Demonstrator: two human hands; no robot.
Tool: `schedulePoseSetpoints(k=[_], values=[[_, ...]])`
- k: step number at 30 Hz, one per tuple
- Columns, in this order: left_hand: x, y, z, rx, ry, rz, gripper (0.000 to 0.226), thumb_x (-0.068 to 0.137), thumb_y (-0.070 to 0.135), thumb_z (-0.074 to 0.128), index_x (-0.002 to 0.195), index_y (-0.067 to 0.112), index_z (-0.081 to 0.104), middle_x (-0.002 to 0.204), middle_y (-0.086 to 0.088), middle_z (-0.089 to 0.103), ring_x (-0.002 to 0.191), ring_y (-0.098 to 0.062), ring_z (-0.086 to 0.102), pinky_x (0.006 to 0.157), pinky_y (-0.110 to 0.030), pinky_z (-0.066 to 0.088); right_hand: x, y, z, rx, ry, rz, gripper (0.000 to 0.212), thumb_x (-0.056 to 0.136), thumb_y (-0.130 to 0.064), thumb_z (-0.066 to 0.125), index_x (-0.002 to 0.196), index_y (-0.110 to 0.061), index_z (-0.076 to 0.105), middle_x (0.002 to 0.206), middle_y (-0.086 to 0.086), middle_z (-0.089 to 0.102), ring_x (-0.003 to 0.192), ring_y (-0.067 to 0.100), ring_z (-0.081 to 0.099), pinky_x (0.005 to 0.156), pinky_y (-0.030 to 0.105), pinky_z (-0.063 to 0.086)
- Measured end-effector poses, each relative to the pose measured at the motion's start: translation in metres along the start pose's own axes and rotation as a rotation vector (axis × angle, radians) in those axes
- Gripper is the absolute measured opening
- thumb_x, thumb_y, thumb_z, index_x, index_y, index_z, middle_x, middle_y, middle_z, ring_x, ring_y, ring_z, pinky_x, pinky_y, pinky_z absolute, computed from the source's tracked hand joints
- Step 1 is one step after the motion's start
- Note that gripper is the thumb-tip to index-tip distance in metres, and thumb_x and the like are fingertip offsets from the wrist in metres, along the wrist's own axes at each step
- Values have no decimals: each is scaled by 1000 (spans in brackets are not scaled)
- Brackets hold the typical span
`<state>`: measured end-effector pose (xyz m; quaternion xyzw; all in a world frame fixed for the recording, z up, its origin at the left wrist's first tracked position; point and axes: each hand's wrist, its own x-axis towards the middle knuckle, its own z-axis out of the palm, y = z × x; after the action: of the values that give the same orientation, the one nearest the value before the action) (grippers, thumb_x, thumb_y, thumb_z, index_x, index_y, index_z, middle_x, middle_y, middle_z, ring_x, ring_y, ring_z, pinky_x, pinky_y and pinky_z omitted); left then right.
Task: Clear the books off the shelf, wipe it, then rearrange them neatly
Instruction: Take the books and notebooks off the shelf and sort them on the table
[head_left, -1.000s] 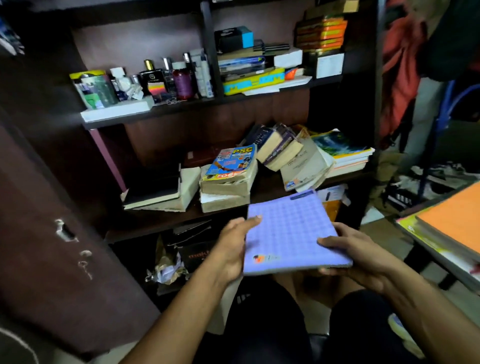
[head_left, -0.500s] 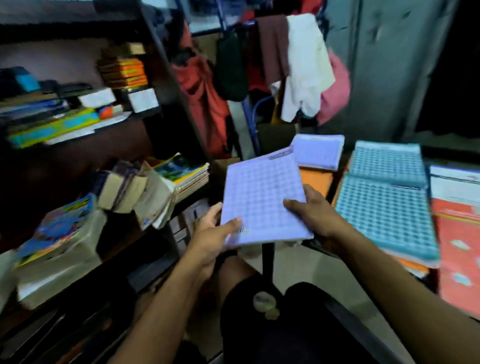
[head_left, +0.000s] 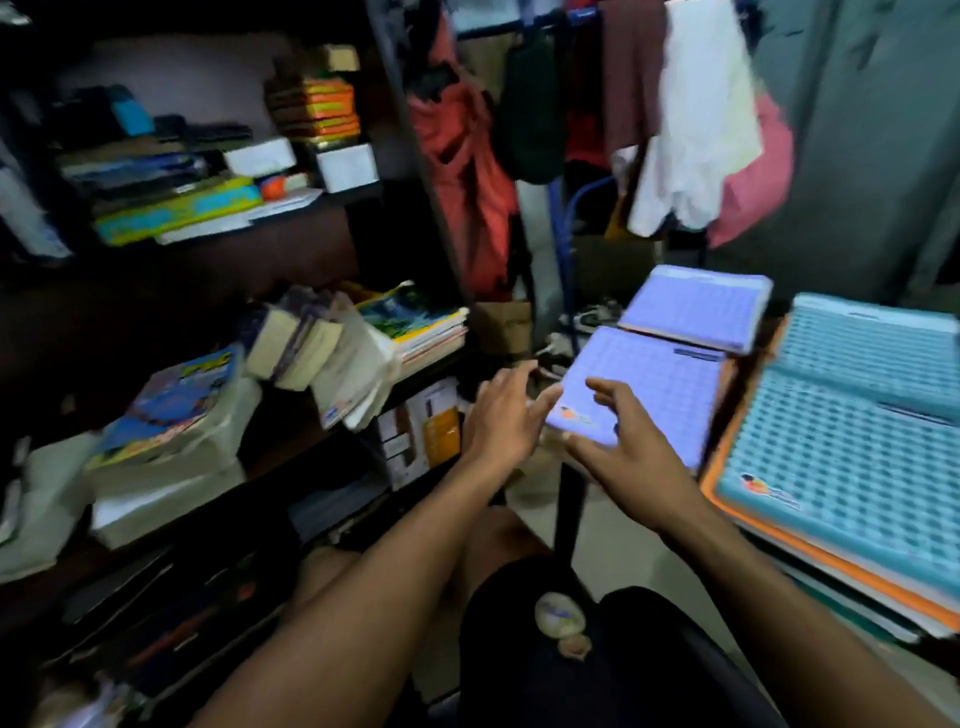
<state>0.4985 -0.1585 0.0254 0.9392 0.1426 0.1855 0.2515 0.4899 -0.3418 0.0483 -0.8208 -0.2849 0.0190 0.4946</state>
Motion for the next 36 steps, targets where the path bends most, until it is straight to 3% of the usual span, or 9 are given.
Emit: schedulePoseSetpoints(k=[4, 6, 10, 12, 17, 20, 28, 33, 36], values=[[-62, -88, -81, -180, 255, -170, 39, 92, 59, 52, 119, 34, 64, 108, 9, 71, 95, -13, 68, 86, -39, 56, 7, -38, 81, 160, -281, -32, 44, 90, -17, 74, 126, -23, 50, 110, -8, 61, 105, 0, 59, 95, 25, 49], [-97, -137, -117, -164, 486, -241, 39, 88, 55, 53, 112, 29, 68, 102, 7, 72, 90, -15, 68, 83, -39, 57, 14, -55, 122, 175, -389, -37, 42, 89, -15, 75, 122, -23, 49, 102, -2, 61, 96, 10, 63, 89, 26, 51], [-166, -238, -180, 42, 918, -451, 55, 82, 46, 55, 123, 10, 62, 124, -16, 60, 116, -37, 57, 104, -50, 46, 31, -99, 214, 220, -576, -11, 45, 88, -30, 77, 123, -27, 48, 109, 9, 64, 101, 21, 65, 83, 28, 52], [-184, -272, -195, 81, 901, -521, 72, 78, 47, 60, 137, 6, 52, 137, -20, 51, 128, -41, 49, 111, -50, 40, 44, -121, 251, 188, -592, -10, 52, 87, -44, 75, 128, -29, 47, 112, 5, 65, 102, 17, 63, 83, 23, 49], [-186, -309, -191, 101, 607, -539, 110, 79, 56, 77, 163, 26, 13, 165, -5, 29, 147, -24, 33, 115, -45, 32, 80, -165, 313, 336, -586, 102, 87, 86, -62, 68, 153, -18, 33, 142, 4, 54, 125, 18, 55, 109, 37, 44], [-184, -318, -183, 192, 706, -532, 100, 79, 69, 59, 162, 25, 23, 152, -7, 51, 125, -32, 54, 100, -44, 41, 96, -181, 337, 387, -589, 121, 83, 89, -60, 67, 154, -21, 31, 133, -5, 55, 121, 16, 57, 107, 35, 44], [-178, -308, -169, 83, 914, -483, 87, 78, 28, 86, 153, 26, 43, 137, 3, 59, 120, -18, 55, 97, -35, 39, 91, -171, 372, 541, -503, 120, 62, 97, -30, 63, 152, -35, 35, 129, -7, 63, 103, 7, 64, 86, 27, 51], [-181, -273, -181, -276, 970, -548, 76, 77, 75, 53, 138, 31, 60, 119, 4, 52, 106, -5, 55, 87, 2, 31, 89, -156, 357, 584, -608, 118, 61, 92, -25, 68, 144, -44, 44, 124, -7, 71, 111, 15, 69, 104, 44, 52], [-180, -261, -187, -456, 977, -641, 58, 83, 72, 54, 130, 38, 61, 124, 4, 50, 110, -10, 59, 92, -11, 41, 80, -150, 348, 560, -612, 85, 61, 93, -26, 68, 144, -47, 42, 124, -11, 69, 109, 10, 68, 101, 38, 52]])
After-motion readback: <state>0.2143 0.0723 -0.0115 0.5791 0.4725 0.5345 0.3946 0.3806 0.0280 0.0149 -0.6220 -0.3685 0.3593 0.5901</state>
